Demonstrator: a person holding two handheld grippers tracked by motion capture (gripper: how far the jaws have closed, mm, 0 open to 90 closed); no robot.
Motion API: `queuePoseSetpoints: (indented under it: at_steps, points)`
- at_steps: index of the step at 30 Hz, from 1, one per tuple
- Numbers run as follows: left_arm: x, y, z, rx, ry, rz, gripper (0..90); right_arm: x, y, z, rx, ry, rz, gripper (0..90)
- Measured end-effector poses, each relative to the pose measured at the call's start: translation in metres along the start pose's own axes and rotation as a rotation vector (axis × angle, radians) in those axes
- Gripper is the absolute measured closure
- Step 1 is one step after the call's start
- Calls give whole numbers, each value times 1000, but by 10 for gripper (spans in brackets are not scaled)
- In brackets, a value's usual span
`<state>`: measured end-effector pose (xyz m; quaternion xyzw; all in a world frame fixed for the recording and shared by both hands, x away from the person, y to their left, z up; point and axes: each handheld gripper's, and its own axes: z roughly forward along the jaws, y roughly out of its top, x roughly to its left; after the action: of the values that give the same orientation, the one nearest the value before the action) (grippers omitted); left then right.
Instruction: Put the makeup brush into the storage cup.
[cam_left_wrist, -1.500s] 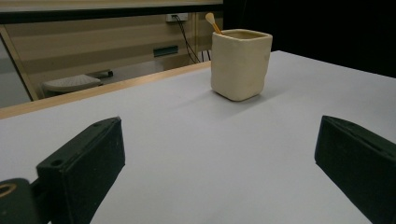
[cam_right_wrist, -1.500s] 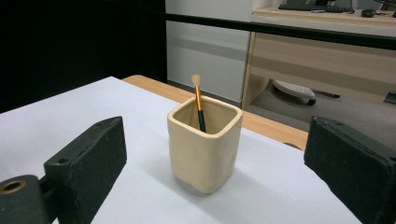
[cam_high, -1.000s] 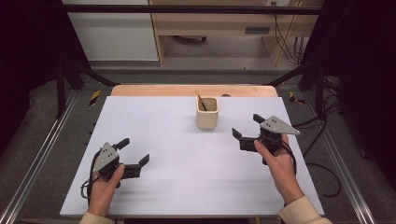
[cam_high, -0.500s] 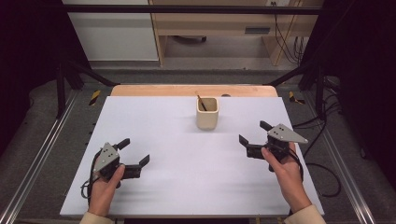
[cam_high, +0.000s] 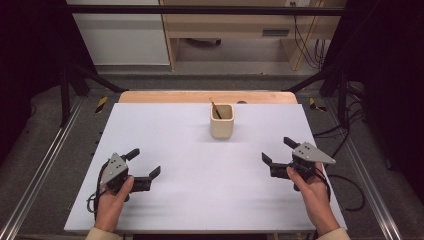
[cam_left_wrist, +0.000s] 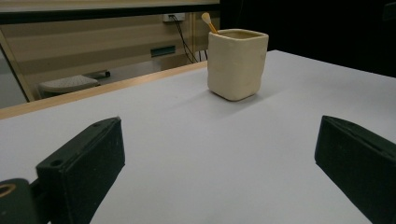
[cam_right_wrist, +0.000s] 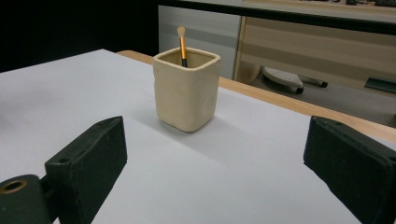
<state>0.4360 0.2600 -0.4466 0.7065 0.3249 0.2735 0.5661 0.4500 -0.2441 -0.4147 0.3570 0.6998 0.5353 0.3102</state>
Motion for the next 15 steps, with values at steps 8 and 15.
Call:
queuePoseSetpoints:
  at_steps: [8, 15]
  points:
    - [0, 0, -1, -1, -7, 5, 10, -1, -11, -6, 3, 15, -19, 62]
    - [-1, 1, -1, -10, -12, 8, 11, -1, -21, -8, 6, 26, -24, 62]
